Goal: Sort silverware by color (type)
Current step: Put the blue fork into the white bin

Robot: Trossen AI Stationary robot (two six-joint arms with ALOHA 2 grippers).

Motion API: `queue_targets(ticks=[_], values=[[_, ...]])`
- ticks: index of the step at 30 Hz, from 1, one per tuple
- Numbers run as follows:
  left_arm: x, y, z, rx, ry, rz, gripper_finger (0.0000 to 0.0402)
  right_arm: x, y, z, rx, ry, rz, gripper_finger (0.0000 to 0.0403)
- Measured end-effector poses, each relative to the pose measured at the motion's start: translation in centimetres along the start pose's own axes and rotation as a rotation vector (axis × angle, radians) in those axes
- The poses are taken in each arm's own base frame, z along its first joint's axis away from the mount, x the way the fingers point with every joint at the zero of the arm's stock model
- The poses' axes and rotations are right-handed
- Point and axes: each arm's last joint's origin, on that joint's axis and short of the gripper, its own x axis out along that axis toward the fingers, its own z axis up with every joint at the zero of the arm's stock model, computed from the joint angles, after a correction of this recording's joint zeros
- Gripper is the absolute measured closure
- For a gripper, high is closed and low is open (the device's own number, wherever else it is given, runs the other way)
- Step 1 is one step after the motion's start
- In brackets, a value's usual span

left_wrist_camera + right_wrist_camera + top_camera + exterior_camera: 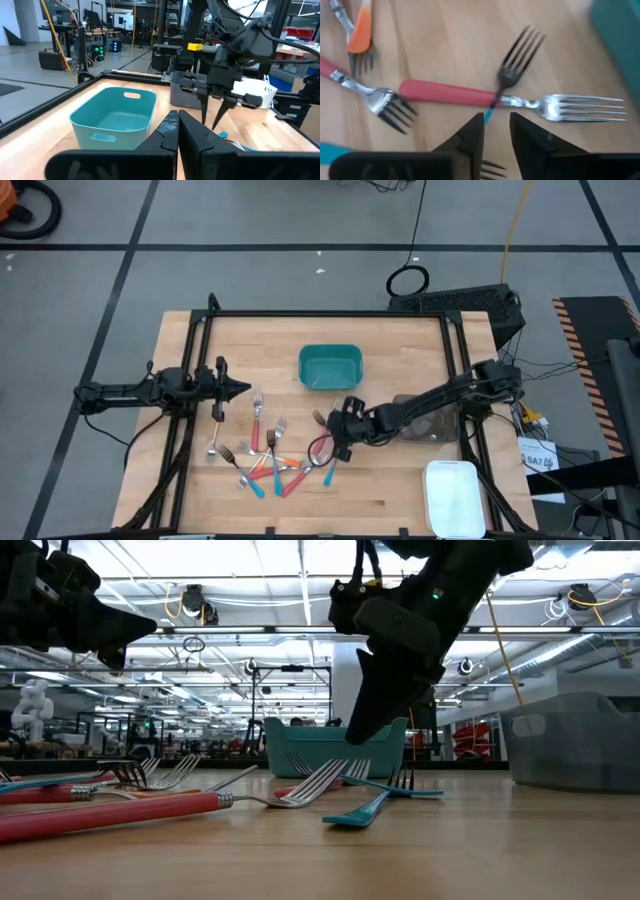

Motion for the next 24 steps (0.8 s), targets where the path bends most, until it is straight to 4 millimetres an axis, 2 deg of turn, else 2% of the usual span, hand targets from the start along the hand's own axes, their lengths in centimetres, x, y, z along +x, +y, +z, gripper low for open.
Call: queue_targets(ticks=[6,14,19,24], values=[[0.0,0.0,0.0,-0.015,0.000,0.000,0.0396,1.3,0.9,0.0,-0.005,0.008,-0.011,0.0282],[0.0,0.0,0.0,-0.019,0.000,0.000,0.0396,3.1,0.7,-0.8,0.030,0.058,-0.039,0.0251],[0.0,0.0,0.0,-0.019,0.000,0.000,0.0396,3.3,0.3,-0.7,0.036,0.054,-0.064,0.0257],[0.0,0.0,0.0,-0.019,-0.001,0.000,0.0396,3.4,0.1,-0.6,0.073,0.059,-0.071,0.0290]])
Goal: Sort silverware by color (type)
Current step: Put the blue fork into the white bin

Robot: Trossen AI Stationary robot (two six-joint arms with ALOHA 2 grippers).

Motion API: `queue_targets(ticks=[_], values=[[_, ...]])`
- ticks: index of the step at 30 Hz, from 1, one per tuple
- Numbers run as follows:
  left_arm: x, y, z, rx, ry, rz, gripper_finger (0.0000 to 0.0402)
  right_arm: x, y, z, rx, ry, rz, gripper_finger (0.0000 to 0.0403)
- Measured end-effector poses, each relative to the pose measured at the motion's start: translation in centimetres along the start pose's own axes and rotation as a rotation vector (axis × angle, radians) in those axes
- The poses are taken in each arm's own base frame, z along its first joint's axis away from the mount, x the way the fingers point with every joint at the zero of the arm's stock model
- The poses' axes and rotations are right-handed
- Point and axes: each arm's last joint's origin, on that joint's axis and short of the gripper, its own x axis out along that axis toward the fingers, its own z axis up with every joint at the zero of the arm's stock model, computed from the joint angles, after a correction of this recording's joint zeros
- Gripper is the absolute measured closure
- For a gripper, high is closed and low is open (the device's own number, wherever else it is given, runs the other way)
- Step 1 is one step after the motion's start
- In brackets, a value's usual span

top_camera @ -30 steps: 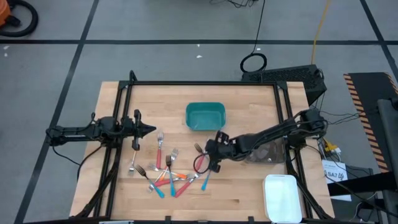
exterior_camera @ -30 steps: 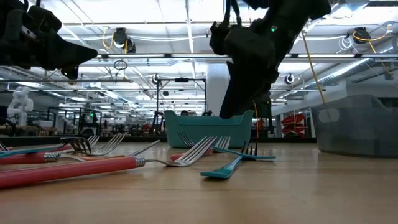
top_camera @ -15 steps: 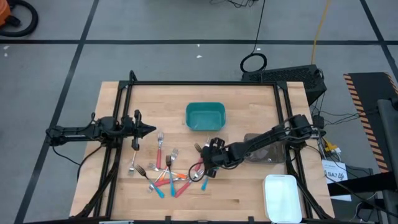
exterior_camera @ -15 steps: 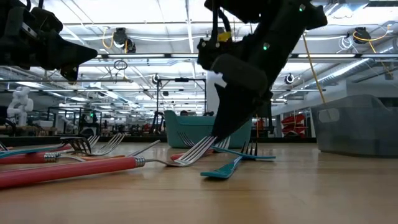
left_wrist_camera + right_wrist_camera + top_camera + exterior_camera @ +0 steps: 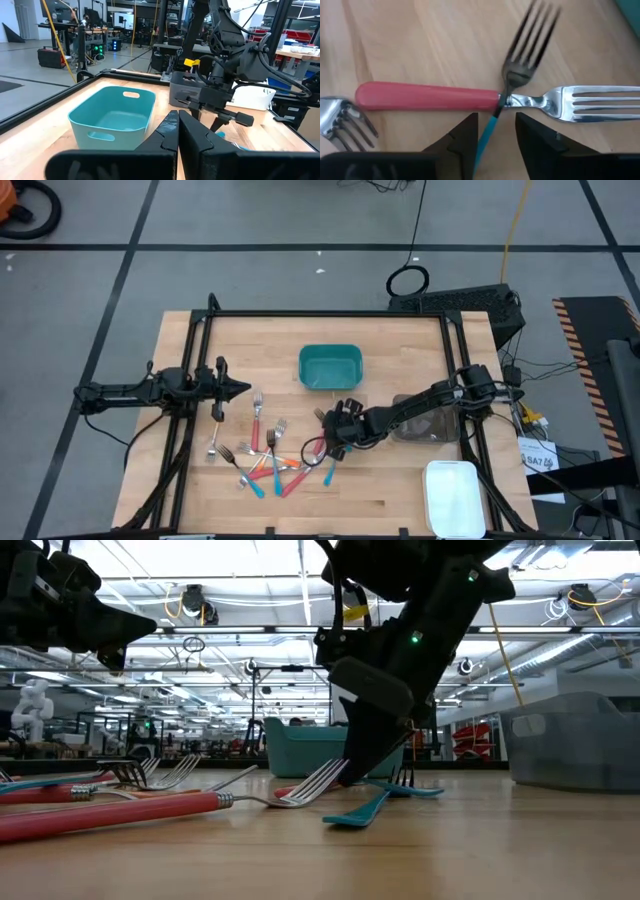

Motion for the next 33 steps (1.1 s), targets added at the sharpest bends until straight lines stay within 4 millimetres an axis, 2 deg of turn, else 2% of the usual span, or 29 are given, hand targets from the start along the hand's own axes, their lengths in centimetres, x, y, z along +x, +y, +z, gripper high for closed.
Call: queue_targets(ticks=[9,19,27,33], values=[[0.0,0.0,0.0,0.000,-0.001,0.000,0.0396,0.8,0.2,-0.4,0.078,0.029,0.008,0.0390],[0.0,0.0,0.0,-0.002,-0.001,0.000,0.0396,0.0,0.6,-0.3,0.144,0.006,0.037,0.0394],[0.0,0.0,0.0,-0.089,0.000,0.000,0.0396,-2.1,1.6,0.4,0.145,-0.085,0.094,0.0401],[0.0,0.0,0.0,-0.118,0.000,-0.001,0.0396,-5.0,3.0,0.4,0.057,-0.179,0.137,0.0401]])
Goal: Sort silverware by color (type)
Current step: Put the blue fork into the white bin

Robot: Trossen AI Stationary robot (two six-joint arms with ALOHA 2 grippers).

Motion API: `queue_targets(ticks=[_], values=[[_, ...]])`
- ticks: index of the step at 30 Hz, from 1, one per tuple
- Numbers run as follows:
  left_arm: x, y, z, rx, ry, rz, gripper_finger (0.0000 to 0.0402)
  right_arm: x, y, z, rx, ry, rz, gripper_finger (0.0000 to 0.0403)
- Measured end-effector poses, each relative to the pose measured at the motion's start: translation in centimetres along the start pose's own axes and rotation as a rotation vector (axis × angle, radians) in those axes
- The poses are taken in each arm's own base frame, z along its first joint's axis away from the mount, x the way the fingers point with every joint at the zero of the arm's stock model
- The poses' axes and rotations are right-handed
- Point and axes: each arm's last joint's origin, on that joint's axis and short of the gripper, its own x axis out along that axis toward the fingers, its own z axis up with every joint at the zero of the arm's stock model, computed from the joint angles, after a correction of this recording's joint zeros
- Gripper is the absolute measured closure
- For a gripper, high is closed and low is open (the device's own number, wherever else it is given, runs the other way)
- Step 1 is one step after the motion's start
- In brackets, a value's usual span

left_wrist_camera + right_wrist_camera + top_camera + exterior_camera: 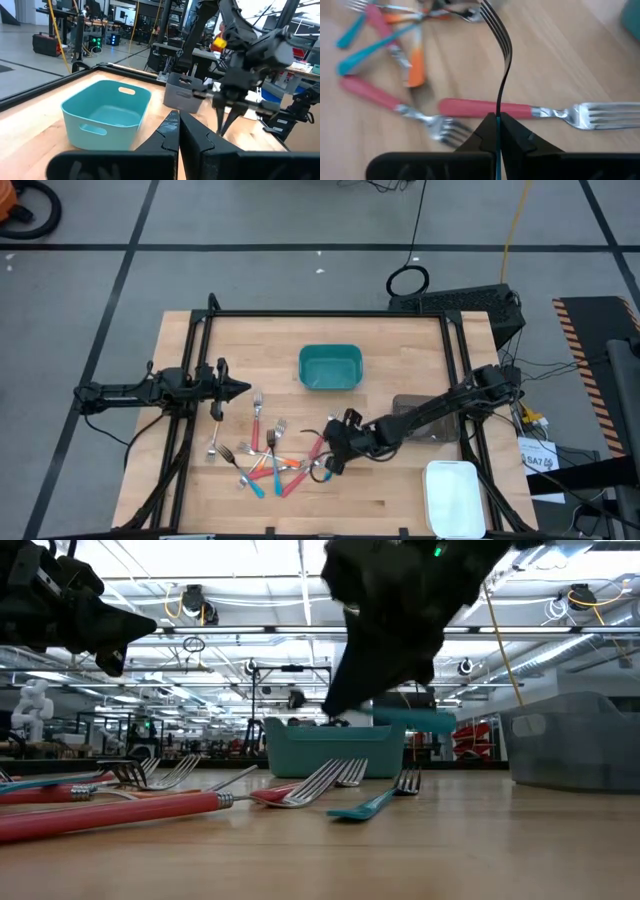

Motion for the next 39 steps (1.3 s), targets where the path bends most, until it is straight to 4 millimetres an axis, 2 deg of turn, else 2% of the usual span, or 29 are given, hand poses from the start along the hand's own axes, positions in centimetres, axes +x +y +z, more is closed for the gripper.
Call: queue_targets(ticks=[7,12,16,22,33,39], values=[[0.0,-0.4,0.0,-0.024,0.004,-0.047,0.0396,-4.7,1.7,1.2,-0.103,-0.180,0.017,0.0402],[-0.2,-1.5,0.5,-0.032,-0.053,-0.154,0.0396,-8.0,2.9,0.9,-0.187,-0.303,-0.027,0.0402],[-0.3,-2.3,0.8,-0.013,-0.085,-0.235,0.0396,-9.7,3.8,0.2,-0.226,-0.395,-0.099,0.0402],[-0.5,-2.8,0.9,0.005,-0.112,-0.237,0.0387,-10.4,4.3,-0.4,-0.287,-0.425,-0.142,0.0402],[-0.8,-3.4,1.3,0.048,-0.162,-0.255,0.0240,-10.2,4.0,-0.2,-0.284,-0.421,-0.159,0.0402],[-0.7,-4.0,1.9,0.079,-0.198,-0.292,0.0220,-10.0,3.8,0.1,-0.272,-0.423,-0.163,0.0399]])
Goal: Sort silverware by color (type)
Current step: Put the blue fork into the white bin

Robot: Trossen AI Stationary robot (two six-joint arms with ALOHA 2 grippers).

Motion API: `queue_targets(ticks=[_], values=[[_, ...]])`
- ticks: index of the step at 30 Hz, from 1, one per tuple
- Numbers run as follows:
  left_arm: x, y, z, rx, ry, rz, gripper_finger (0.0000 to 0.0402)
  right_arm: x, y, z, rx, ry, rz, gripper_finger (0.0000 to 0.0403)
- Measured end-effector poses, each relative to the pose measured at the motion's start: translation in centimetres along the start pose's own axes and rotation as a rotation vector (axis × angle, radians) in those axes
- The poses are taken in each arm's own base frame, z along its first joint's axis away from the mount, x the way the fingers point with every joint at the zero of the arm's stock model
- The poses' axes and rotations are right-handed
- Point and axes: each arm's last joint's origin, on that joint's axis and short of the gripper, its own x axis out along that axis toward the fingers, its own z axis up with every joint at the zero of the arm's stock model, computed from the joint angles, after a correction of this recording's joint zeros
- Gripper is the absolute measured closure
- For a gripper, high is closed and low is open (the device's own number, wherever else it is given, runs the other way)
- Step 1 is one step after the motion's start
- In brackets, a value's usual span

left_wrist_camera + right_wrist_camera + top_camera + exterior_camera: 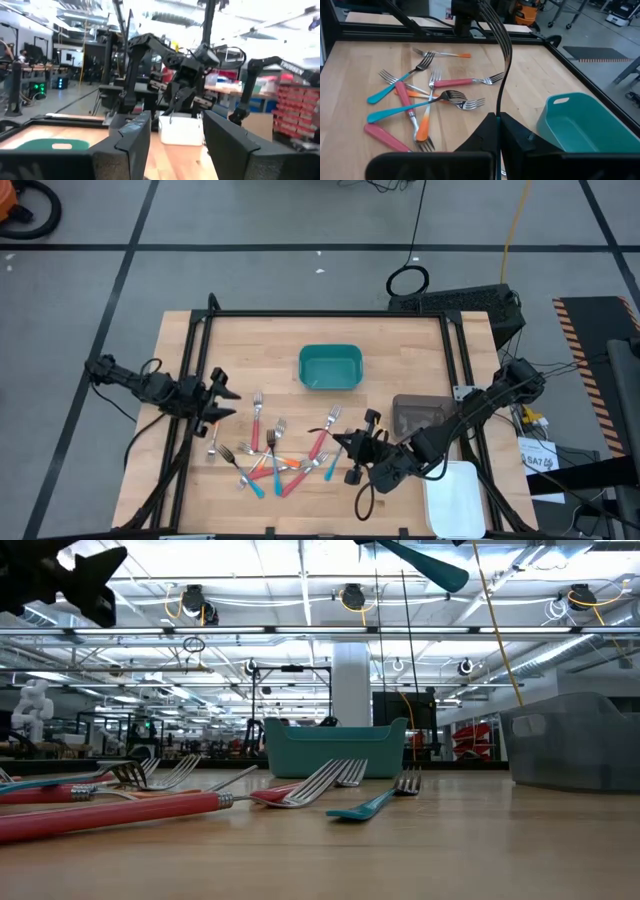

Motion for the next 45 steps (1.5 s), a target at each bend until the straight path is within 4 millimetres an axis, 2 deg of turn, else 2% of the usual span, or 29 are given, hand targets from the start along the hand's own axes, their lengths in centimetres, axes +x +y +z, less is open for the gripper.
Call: queue_targets(ticks=[5,10,16,23,28,37,45], values=[[1.6,-0.7,1.8,0.016,0.085,0.019,0.0220,0.0,0.0,0.0,0.001,0.000,0.000,0.0397],[4.7,-1.8,3.1,0.049,0.230,0.011,0.0220,0.0,0.0,0.0,0.014,0.002,0.003,0.0396],[9.7,-3.2,2.6,0.173,0.369,-0.011,0.0220,0.0,0.1,-0.1,0.039,0.019,0.043,0.0398],[15.6,-4.7,1.4,0.279,0.450,-0.029,0.0220,0.0,0.2,-0.1,0.045,0.024,0.052,0.0399],[18.9,-5.3,0.8,0.316,0.496,0.055,0.0220,0.0,0.2,-0.2,0.040,0.029,0.050,0.0399],[22.1,-5.7,0.5,0.336,0.574,0.182,0.0220,0.0,0.2,-0.2,0.042,0.033,0.051,0.0399],[22.7,-5.9,0.8,0.313,0.574,0.181,0.0220,0.2,0.4,-0.6,0.030,0.042,0.047,0.0399]])
